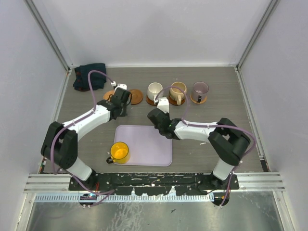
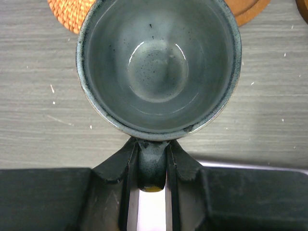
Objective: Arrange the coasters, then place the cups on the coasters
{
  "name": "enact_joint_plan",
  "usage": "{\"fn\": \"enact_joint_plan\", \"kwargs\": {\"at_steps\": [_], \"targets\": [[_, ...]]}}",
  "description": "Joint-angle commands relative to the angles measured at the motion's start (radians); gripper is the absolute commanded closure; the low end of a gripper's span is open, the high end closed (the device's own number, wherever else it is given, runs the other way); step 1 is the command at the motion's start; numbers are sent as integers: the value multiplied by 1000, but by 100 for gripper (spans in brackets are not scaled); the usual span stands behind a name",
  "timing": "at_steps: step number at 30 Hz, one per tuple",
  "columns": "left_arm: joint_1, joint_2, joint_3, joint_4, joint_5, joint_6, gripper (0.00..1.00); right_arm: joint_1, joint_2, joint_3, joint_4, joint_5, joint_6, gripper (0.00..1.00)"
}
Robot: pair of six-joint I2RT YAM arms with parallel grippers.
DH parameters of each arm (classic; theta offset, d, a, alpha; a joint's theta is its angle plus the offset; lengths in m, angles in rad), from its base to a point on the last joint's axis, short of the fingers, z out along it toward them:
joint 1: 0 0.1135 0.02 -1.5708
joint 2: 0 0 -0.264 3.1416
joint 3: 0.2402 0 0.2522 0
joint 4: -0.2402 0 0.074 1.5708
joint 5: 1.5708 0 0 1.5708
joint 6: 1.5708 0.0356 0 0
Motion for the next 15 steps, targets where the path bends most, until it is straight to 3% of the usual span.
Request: {"fn": "enact_joint_plan", "kwargs": {"at_steps": [1, 15], "targets": [[17, 40, 138, 123, 15, 46, 100, 0, 60, 88, 77, -14, -33, 63], [101, 240, 390, 42, 153, 44, 100, 0, 227, 253, 134, -86, -86, 68]]}}
